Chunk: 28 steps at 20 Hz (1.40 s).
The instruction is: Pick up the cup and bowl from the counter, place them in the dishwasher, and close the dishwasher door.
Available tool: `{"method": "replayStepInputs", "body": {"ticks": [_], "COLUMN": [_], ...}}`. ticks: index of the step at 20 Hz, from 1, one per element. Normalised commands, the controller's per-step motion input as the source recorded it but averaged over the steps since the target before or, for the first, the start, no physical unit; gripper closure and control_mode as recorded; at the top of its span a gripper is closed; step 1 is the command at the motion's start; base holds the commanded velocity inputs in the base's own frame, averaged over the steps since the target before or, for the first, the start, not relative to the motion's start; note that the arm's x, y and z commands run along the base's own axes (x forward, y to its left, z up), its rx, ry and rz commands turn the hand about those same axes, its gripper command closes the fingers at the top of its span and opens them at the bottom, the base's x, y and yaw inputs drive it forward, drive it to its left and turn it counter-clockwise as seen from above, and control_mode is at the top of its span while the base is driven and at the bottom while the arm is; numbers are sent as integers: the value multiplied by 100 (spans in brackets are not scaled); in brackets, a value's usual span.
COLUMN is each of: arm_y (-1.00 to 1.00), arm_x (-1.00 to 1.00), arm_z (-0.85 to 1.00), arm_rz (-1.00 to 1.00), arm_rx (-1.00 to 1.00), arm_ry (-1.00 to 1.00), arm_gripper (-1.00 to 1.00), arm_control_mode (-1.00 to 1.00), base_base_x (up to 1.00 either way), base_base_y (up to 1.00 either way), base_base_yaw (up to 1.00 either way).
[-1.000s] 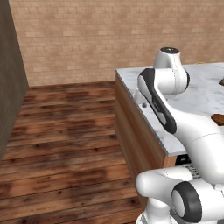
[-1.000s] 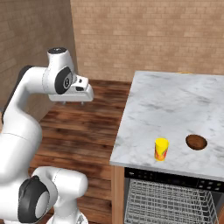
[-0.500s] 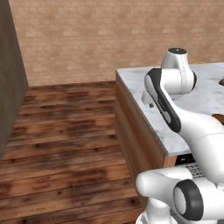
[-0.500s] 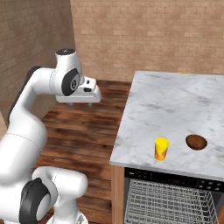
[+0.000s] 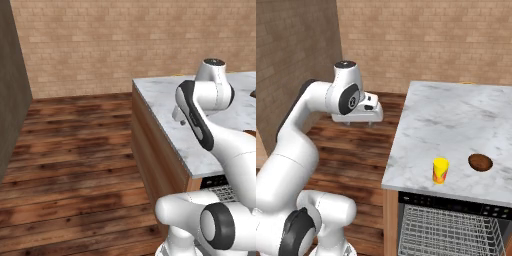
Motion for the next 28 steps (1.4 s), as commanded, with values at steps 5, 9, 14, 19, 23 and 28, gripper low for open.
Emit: {"method": "replayStepInputs", "body": {"ticks": [5, 9, 14, 19, 23, 28], "arm_y": [-38, -39, -39, -36, -35, -39], "arm_x": [-1, 0, 0, 0, 0, 0], "arm_z": [-22, -26, -30, -24, -23, -23], "arm_rz": [1, 0, 0, 0, 0, 0], "arm_rx": [0, 0, 0, 0, 0, 0], "arm_ry": [0, 0, 0, 0, 0, 0], "arm_gripper": [-100, -100, -100, -100, -100, -100], "arm_control_mode": [-100, -100, -100, -100, -100, -100], "base_base_x": [0, 0, 0, 0, 0, 0], "base_base_y": [0, 0, 0, 0, 0, 0], "base_base_yaw": [0, 0, 0, 0, 0, 0]}}
